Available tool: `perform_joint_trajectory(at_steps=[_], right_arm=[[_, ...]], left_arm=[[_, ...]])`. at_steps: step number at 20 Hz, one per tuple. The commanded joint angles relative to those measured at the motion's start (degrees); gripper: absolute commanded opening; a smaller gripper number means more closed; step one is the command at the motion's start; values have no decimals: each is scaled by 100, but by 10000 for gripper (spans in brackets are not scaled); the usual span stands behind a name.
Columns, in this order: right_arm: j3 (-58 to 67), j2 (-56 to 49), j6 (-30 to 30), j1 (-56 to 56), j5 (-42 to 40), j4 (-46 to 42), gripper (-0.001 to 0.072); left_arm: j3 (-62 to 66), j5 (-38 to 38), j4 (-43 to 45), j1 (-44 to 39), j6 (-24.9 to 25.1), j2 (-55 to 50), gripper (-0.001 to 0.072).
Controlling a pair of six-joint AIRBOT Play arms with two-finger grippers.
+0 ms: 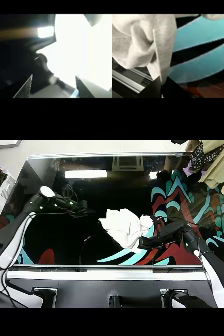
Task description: Fold the clothes and pants, and hang the long-sleeved shirts on hangers.
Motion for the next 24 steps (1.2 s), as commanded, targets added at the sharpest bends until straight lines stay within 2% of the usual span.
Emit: perform_joint_trajectory(at_steps=[1, 13, 16, 18, 19, 20, 24], right_arm=[[-2, 42, -4, 7, -177, 4, 33], [-2, 42, 26, 7, -197, 4, 34], [-2, 42, 44, 7, -227, 7, 34], [-2, 42, 42, 7, -254, 7, 34], [-2, 42, 42, 7, -282, 7, 33], [0, 42, 42, 7, -317, 7, 33], [120, 424, -4, 7, -240, -118, 32]], left_arm=[[-203, 435, -1005, -173, 466, -450, 594], [-203, 973, -1025, -544, 330, -898, 591], [-201, 957, -1051, -603, 179, -1051, 565], [-199, 953, -1069, -601, 181, -1067, 173], [-195, 953, -1069, -592, 184, -1049, 59], [-146, 918, -1064, -568, 188, -1023, 19], [501, 518, -1038, -374, 240, -813, 18]])
